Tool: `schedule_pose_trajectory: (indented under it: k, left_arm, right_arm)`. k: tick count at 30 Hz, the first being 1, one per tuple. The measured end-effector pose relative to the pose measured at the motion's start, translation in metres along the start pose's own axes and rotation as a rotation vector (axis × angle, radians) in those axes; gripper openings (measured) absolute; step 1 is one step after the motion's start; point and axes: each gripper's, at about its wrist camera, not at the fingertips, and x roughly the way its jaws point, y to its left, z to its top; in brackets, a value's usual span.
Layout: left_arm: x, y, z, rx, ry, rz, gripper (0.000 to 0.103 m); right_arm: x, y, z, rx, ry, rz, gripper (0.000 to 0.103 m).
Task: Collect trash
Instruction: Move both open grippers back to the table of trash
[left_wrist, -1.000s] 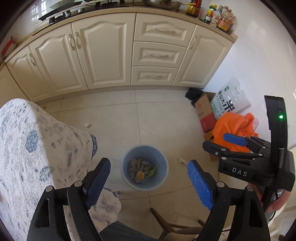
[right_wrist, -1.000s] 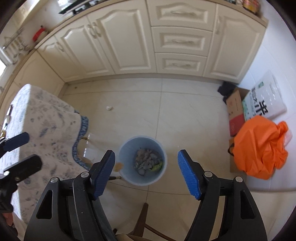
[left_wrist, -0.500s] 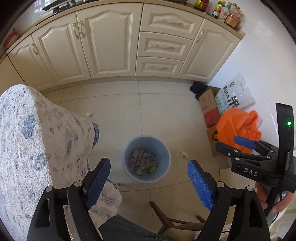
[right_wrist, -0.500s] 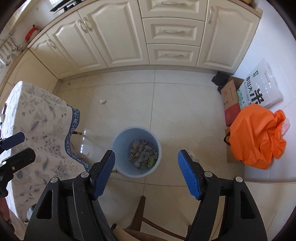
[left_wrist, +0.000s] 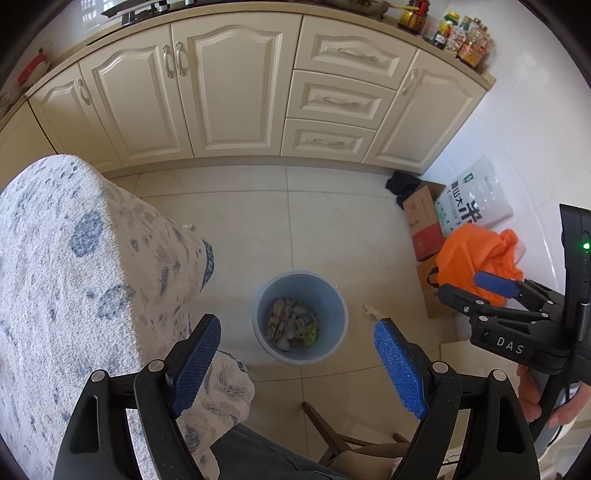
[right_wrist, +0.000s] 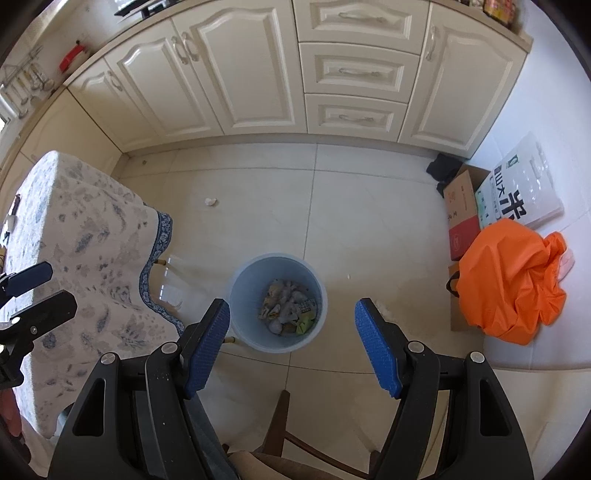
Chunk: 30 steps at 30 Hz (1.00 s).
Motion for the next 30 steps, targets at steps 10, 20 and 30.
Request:
schedule_pose_trajectory:
  k: [10, 20, 30]
  left_arm:
    - [-0.038, 0.031, -0.030, -0.050, -0.053, 0.041, 0.082]
    - [-0.088, 0.068, -0.070, -0.141, -0.106, 0.099, 0.082]
    - [-0.138, 0.121, -0.111, -0.279, -0.134, 0.167, 0.082]
  right_arm:
    - [-0.017, 0.033, 0.002, -0.058, -0.022, 0.026, 0.072]
    - [-0.026, 0.096, 0.004, -0.187, -0.031, 0.073, 0.072]
    - [-0.029, 0.180, 0.005, -0.350, -0.028, 0.146, 0.072]
